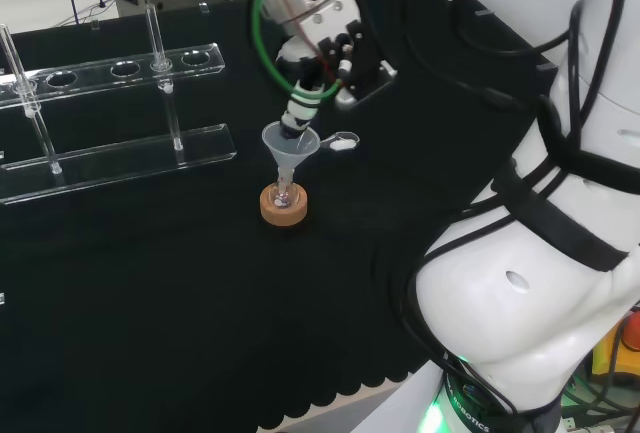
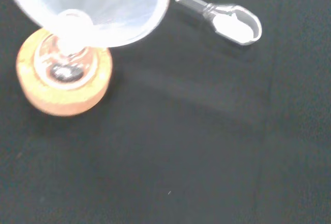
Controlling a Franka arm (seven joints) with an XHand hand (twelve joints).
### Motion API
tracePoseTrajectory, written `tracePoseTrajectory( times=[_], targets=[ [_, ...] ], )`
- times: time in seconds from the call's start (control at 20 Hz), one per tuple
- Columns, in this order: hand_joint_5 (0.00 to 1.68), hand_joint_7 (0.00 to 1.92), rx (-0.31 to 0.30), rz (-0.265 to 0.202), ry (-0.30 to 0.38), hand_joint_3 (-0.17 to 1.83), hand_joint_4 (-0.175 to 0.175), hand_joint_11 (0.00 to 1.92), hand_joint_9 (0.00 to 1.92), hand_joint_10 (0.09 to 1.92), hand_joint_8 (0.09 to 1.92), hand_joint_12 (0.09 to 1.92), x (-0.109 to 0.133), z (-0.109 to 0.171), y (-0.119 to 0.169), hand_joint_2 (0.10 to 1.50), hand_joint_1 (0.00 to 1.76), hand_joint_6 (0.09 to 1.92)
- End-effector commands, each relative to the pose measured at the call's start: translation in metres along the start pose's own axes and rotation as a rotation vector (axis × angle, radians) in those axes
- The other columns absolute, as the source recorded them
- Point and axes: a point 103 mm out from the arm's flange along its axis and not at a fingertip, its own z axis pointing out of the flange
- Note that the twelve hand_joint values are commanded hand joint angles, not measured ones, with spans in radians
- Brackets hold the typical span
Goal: Pick up the weighing funnel.
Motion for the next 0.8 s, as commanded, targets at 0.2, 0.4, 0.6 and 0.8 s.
tracePoseTrajectory(
  times=[0.2, 0.4, 0.6, 0.8],
  targets=[
    [0.25, 0.20, -0.036, 0.038, 0.081, 0.39, -0.060, 0.25, 0.47, 0.67, 0.69, 1.39, -0.055, 0.018, 0.014, 0.68, 0.65, 0.09],
    [0.29, 0.24, -0.056, 0.055, 0.111, 0.42, -0.063, 0.28, 0.51, 0.66, 0.70, 1.38, -0.078, 0.028, 0.026, 0.67, 0.67, 0.09],
    [0.35, 0.31, -0.065, 0.061, 0.135, 0.47, -0.066, 0.33, 0.59, 0.63, 0.70, 1.35, -0.091, 0.040, 0.042, 0.66, 0.72, 0.09],
    [0.39, 0.38, -0.064, 0.060, 0.161, 0.51, -0.067, 0.37, 0.64, 0.62, 0.70, 1.34, -0.100, 0.054, 0.061, 0.65, 0.76, 0.09]
  ],
)
